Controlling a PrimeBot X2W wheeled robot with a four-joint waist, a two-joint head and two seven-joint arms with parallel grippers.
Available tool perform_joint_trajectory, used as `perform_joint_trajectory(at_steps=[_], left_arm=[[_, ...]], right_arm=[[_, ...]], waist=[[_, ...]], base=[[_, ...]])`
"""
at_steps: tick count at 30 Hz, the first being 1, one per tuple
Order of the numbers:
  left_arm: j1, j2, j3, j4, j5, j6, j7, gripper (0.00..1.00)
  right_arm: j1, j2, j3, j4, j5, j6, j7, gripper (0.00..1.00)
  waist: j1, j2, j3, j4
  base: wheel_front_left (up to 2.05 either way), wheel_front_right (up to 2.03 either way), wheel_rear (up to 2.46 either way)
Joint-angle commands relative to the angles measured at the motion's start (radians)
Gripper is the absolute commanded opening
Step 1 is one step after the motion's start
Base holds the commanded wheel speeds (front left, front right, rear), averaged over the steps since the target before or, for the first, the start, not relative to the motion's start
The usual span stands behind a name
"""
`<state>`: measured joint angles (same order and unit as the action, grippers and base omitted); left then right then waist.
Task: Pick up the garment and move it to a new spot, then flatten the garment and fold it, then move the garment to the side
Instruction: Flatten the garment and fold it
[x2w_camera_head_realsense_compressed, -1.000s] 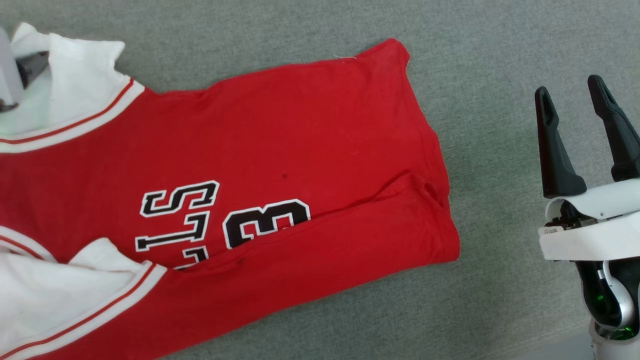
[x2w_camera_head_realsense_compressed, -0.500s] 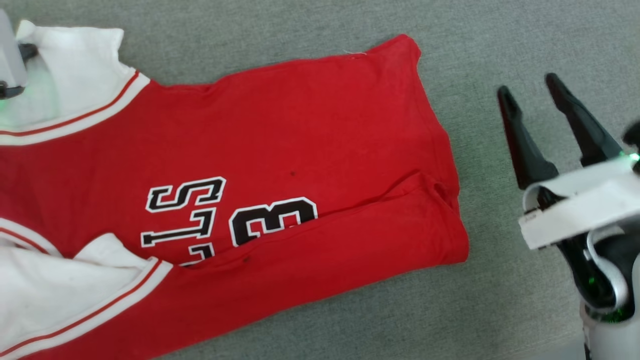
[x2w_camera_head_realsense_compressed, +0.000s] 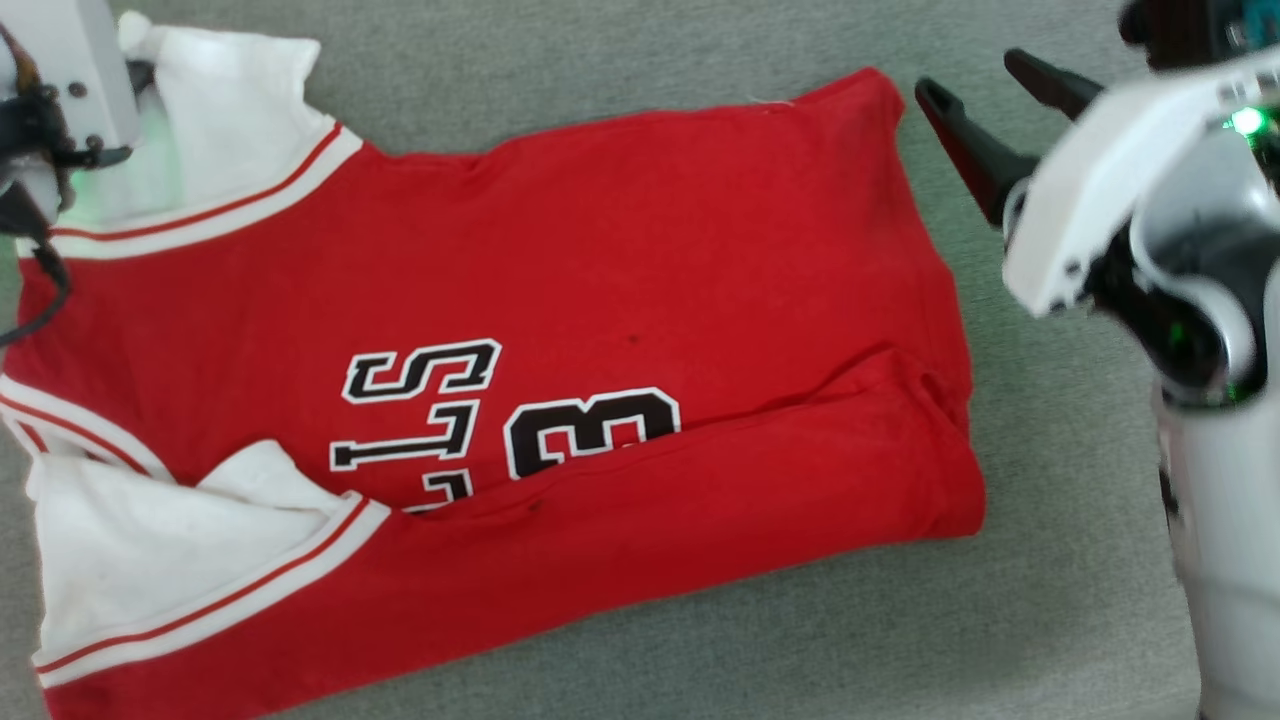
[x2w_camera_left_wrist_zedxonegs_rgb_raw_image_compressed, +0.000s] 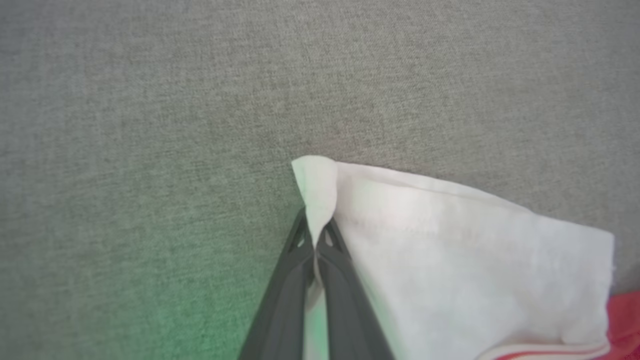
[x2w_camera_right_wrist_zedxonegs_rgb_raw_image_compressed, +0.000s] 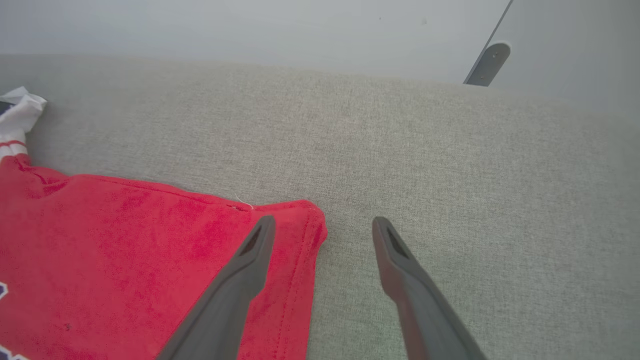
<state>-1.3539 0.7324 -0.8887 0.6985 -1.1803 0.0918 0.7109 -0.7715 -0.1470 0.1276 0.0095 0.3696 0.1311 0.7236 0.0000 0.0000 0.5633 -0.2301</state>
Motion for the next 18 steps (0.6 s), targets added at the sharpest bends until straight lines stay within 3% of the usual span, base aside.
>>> perform_joint_trajectory(at_steps=[1,12,13,14,15,16,18], left_arm=[[0.005,-0.027,-0.012,0.012,0.004,-0.010,-0.003,0.00],[-0.025,-0.080,-0.019,0.058,0.012,-0.039,-0.026,0.00],[-0.027,-0.084,-0.019,0.062,0.012,-0.040,-0.029,0.00],[-0.029,-0.089,-0.019,0.067,0.012,-0.040,-0.030,0.00],[-0.029,-0.089,-0.019,0.067,0.012,-0.040,-0.030,0.00],[-0.030,-0.093,-0.018,0.071,0.010,-0.043,-0.033,0.00],[-0.032,-0.099,-0.017,0.080,0.008,-0.048,-0.038,0.00]], right_arm=[[-0.055,0.003,0.003,0.064,0.005,-0.001,0.038,1.00],[-0.231,0.038,0.042,0.405,0.040,-0.001,0.209,1.00],[-0.235,0.039,0.050,0.425,0.041,-0.001,0.212,0.86],[-0.239,0.038,0.059,0.447,0.044,-0.001,0.216,0.17],[-0.239,0.038,0.059,0.447,0.044,-0.001,0.216,0.17],[-0.240,0.041,0.064,0.466,0.053,-0.001,0.224,0.00],[-0.246,0.044,0.065,0.501,0.060,0.000,0.235,0.00]], waist=[[0.0000,0.0000,0.013,0.012],[0.0000,0.0000,0.041,0.048],[0.0000,0.0000,0.044,0.050],[0.0000,0.0000,0.045,0.053],[0.0000,0.0000,0.045,0.053],[0.0000,0.0000,0.047,0.056],[0.0000,0.0000,0.047,0.061]], base=[[0.00,0.00,0.00],[0.00,0.00,0.00],[0.00,0.00,0.00],[0.00,0.00,0.00],[0.00,0.00,0.00],[0.00,0.00,0.00],[0.00,0.00,0.00]])
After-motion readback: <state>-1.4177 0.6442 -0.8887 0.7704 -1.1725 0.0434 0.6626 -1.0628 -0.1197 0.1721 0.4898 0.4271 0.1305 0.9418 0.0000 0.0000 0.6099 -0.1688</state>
